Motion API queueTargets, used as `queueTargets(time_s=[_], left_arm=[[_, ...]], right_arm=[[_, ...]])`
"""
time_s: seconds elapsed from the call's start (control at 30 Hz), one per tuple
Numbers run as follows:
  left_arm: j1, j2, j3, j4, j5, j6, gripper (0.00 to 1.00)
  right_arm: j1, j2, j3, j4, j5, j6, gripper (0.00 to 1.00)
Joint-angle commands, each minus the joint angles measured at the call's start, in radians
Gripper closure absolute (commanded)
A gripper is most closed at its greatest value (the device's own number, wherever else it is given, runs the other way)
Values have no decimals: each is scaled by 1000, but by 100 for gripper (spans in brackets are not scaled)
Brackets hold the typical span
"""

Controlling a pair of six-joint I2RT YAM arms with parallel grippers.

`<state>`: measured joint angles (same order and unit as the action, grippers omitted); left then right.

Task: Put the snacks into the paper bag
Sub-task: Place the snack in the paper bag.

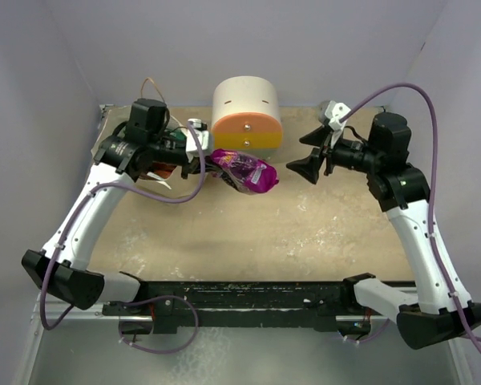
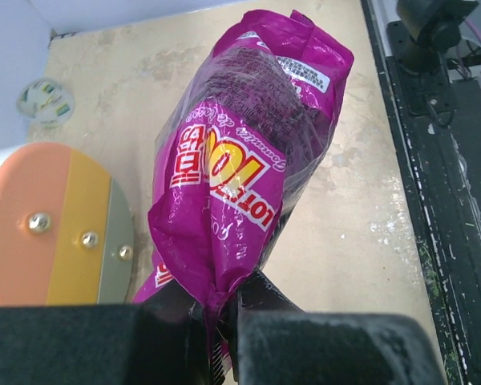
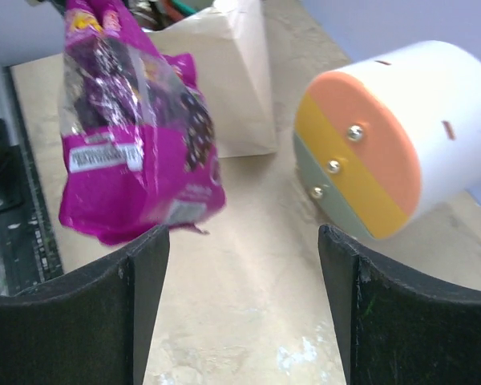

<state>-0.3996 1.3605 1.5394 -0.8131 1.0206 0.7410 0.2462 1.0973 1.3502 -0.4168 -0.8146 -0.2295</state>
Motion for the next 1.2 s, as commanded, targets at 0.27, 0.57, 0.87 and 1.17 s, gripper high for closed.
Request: queueTargets(time_s=[0.27,0.57,0.87,1.17], left_arm=[[309,-209,158,-32,-8,-91,100],[443,-264,333,-205,-233,-15,100],[467,-228,415,-305,-474,199,100],[466,-158,417,-316,-660,439,100]], right_arm=[[-71,-84,-88,2,244,-67,24],[-76,-114,-312,74,337,-138,23],[-91,-129,-452,125,387,-143,23],[-110,-155,-479,129,375,-143,23]])
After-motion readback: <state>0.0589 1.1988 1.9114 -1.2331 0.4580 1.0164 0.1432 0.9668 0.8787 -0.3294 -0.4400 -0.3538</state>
